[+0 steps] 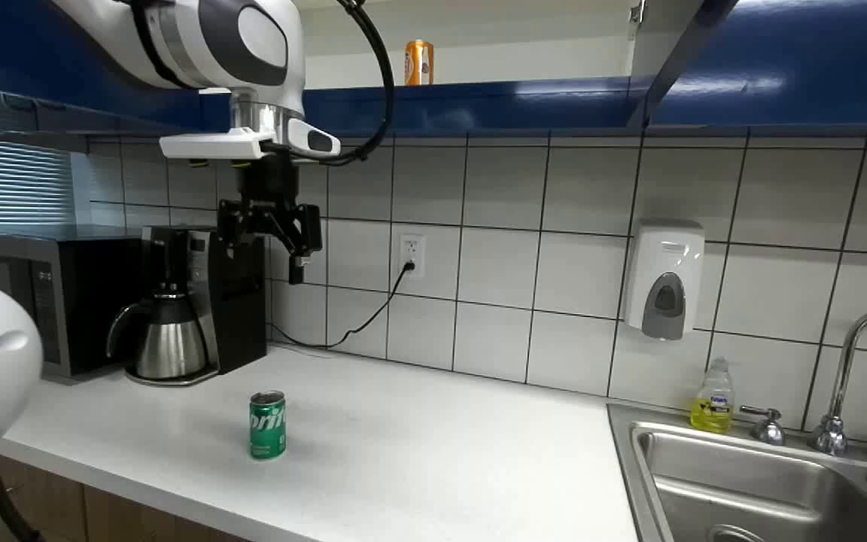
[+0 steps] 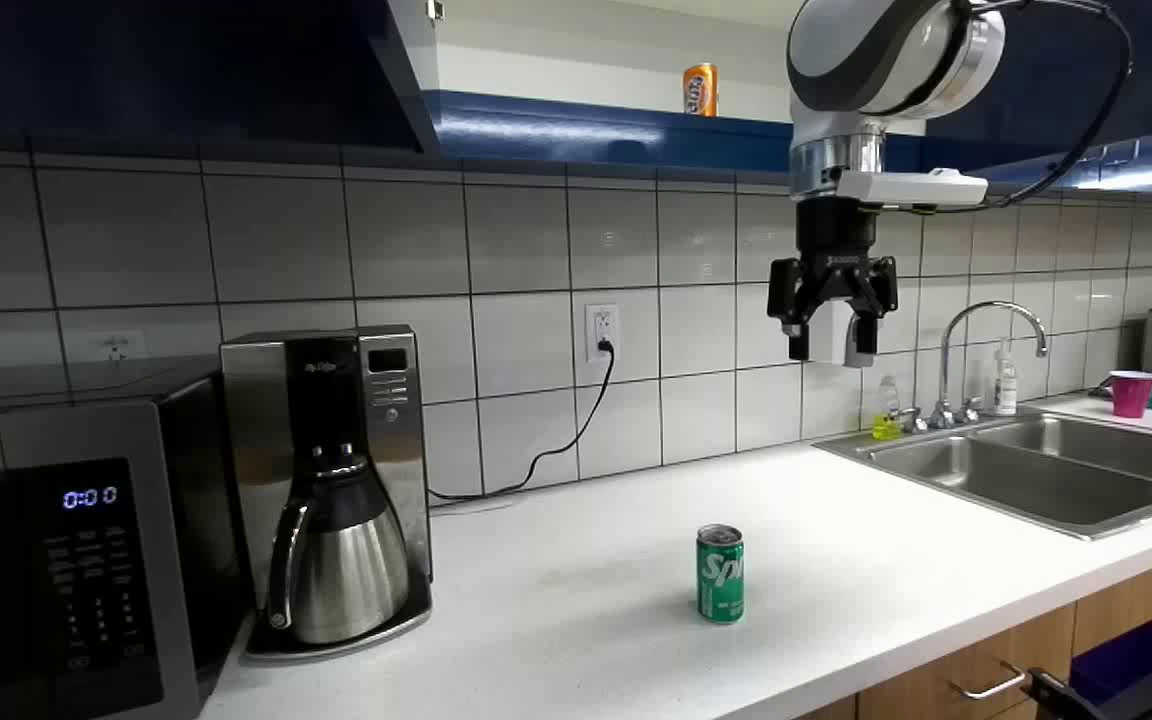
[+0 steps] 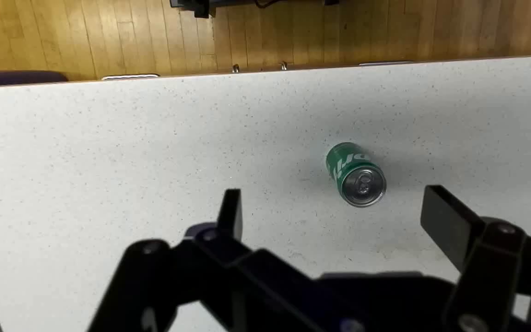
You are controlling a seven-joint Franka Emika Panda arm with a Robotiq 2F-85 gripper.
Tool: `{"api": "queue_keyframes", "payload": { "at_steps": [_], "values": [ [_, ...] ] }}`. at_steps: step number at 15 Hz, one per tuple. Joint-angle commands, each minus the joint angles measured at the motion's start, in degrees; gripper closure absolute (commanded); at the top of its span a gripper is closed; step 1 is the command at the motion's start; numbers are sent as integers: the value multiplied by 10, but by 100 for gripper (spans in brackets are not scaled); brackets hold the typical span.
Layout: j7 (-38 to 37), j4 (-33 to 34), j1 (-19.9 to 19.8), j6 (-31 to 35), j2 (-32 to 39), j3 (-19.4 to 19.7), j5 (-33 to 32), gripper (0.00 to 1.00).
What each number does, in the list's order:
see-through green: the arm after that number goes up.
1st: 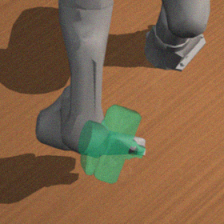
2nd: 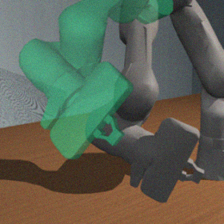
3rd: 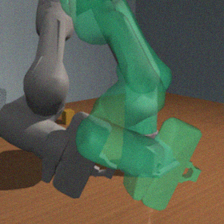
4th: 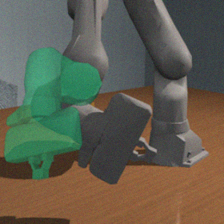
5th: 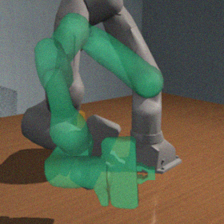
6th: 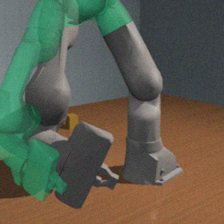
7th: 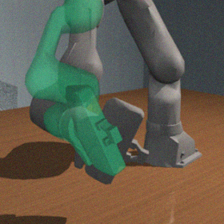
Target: Put the orange can on the counter.
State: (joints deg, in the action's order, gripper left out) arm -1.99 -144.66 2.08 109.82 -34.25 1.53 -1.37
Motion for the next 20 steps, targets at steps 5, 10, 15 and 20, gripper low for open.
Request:
{"api": "queue_keyframes", "payload": {
  "at_steps": [5,10,15,20],
  "values": [
    [4,1,-8,-1,0,-7,4,0],
    [4,1,-8,-1,0,-7,4,0],
    [-2,13,-9,-3,8,-10,4,0],
    [-11,45,-11,-4,13,-13,2,0]
  ]
}}
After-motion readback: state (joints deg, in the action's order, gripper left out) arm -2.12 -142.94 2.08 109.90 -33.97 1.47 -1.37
